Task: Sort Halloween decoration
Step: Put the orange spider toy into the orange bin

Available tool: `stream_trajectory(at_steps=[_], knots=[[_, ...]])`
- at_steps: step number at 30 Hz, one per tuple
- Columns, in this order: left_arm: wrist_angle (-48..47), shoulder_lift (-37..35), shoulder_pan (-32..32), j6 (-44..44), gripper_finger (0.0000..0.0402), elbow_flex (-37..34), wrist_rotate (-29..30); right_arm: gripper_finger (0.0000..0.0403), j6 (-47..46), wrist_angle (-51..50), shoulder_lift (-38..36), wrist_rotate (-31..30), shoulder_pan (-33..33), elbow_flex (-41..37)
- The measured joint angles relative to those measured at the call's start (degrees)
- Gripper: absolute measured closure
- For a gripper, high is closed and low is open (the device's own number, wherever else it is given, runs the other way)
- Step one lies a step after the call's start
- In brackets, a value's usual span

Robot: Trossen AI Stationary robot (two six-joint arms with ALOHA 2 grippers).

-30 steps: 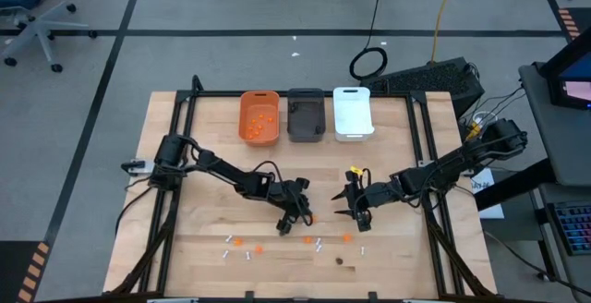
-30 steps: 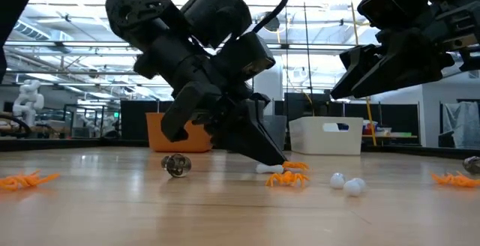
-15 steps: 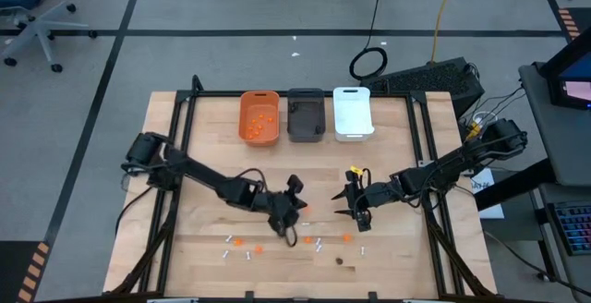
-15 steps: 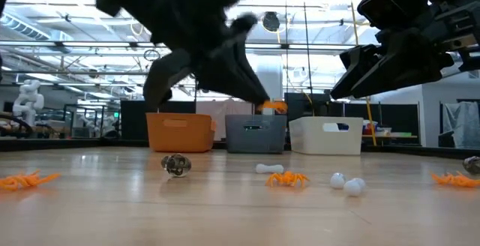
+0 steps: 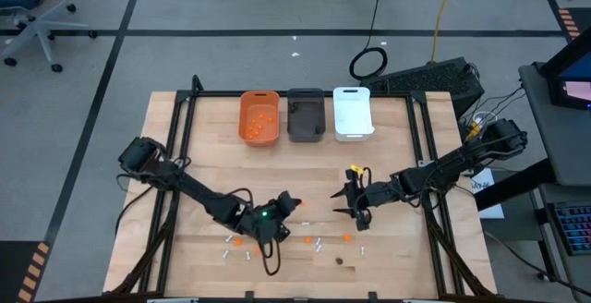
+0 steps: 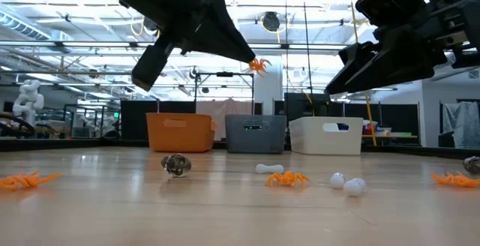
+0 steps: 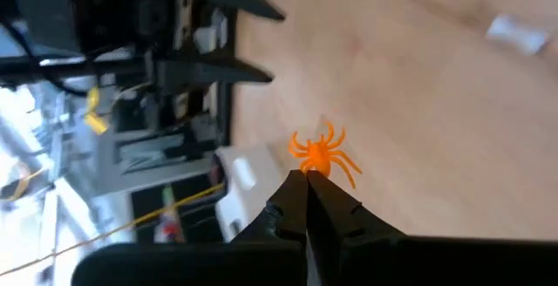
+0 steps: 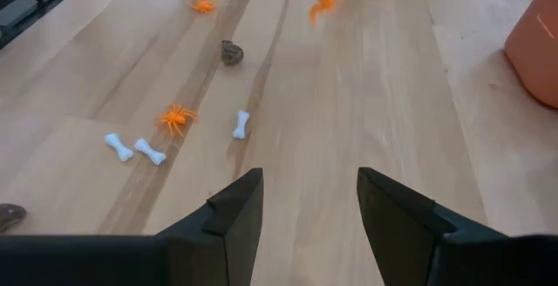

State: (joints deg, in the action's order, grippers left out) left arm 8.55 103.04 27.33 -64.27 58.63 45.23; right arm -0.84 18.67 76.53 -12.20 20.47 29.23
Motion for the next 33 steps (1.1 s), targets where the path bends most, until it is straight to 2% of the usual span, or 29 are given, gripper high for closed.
stream_trajectory(at_steps=[4, 7, 21, 27, 33], knots=[[0.01, 0.0, 1.18, -2.14, 0.0401, 0.0, 3.95, 0.0232, 0.0, 0.11, 0.0, -0.18, 0.0, 0.0], [0.27, 0.0, 1.74, 0.44, 0.0402, 0.0, 4.92, 0.0232, 0.0, 0.15, 0.0, -0.18, 0.0, 0.0], [1.47, 0.0, 1.68, 37.6, 0.0401, 1.51, 3.83, 0.0232, -0.02, 0.16, 0.0, -0.07, 0.0, 0.0], [1.44, 0.0, 1.68, 54.72, 0.0402, 1.51, 0.18, 0.0232, -0.05, 0.16, 0.0, -0.03, 0.0, 0.0], [1.45, 0.0, 1.68, 70.39, 0.0402, 1.51, -0.82, 0.0232, -1.24, 0.16, 0.0, -0.03, 0.0, 0.0]])
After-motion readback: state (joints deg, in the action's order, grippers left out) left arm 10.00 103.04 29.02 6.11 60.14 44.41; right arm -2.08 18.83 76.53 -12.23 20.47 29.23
